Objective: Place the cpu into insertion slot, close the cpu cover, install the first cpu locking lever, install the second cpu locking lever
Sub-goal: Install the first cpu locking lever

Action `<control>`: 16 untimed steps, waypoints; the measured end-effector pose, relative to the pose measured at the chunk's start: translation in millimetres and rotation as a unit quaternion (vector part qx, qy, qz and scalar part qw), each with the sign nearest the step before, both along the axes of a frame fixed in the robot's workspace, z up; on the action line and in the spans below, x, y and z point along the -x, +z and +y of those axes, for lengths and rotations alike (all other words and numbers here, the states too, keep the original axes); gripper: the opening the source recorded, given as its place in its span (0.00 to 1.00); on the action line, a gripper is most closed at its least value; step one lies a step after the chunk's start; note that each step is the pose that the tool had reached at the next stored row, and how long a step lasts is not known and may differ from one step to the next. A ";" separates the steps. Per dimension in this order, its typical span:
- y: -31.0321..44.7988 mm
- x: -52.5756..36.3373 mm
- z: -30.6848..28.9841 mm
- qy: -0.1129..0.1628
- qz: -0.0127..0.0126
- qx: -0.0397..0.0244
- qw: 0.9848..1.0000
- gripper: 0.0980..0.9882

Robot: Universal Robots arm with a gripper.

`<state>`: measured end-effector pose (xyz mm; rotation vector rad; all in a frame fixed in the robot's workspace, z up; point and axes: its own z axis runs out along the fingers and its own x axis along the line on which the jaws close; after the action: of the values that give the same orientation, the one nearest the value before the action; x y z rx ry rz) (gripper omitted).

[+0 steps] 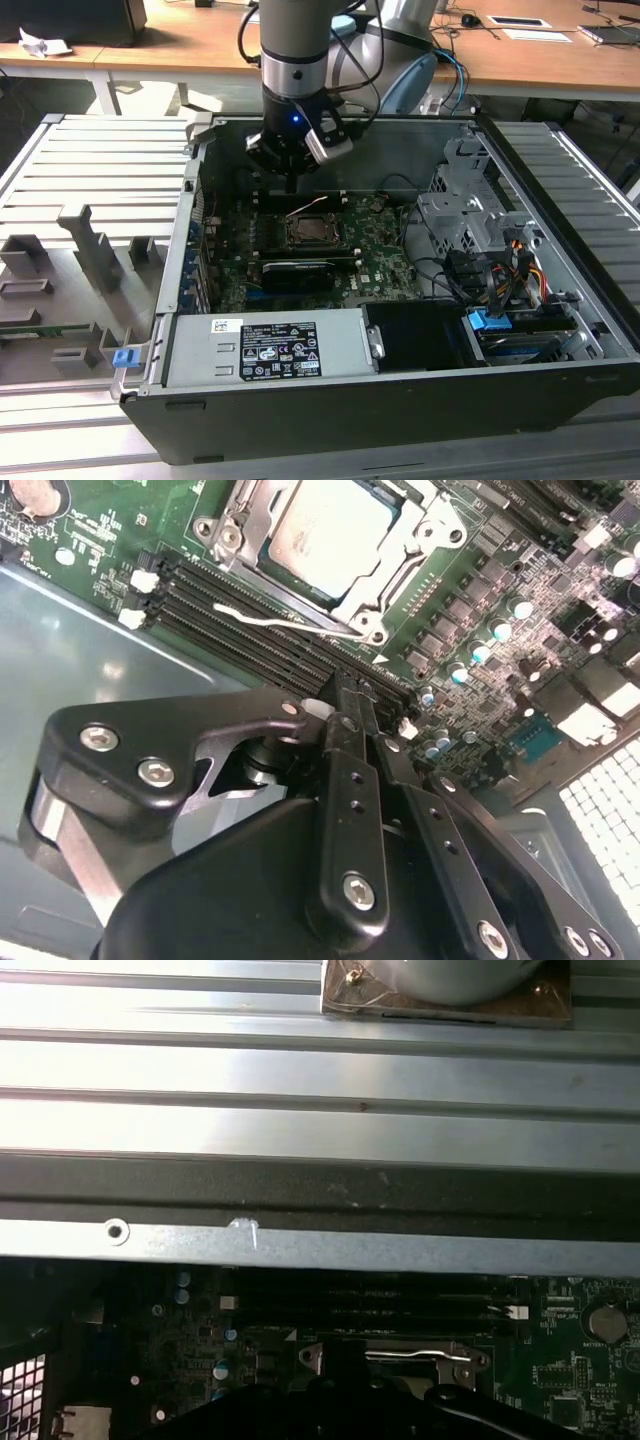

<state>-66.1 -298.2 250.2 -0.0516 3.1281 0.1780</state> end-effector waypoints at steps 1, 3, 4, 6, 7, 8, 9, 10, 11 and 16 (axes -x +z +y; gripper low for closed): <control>-0.5 0.0 -0.2 0.000 0.000 0.000 1.000 0.01; -1.4 0.0 -0.4 0.000 0.000 0.000 1.000 0.01; -1.7 0.0 -0.5 0.000 0.000 0.000 1.000 0.01; -2.2 0.0 -0.5 0.000 0.000 0.000 1.000 0.01; -2.3 0.0 -0.5 0.000 0.000 0.000 1.000 0.01; -2.5 0.0 -0.5 0.000 0.000 0.000 1.000 0.01; -2.9 -0.2 -0.5 0.000 0.000 0.000 1.000 0.01; -3.0 -0.3 -0.5 0.000 0.000 0.000 1.000 0.01; -3.2 -0.3 -0.5 0.000 0.000 0.000 1.000 0.01; -4.0 -1.0 -0.5 0.000 0.000 0.000 1.000 0.01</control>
<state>-65.0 -298.7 246.3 -0.0515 3.1281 0.1779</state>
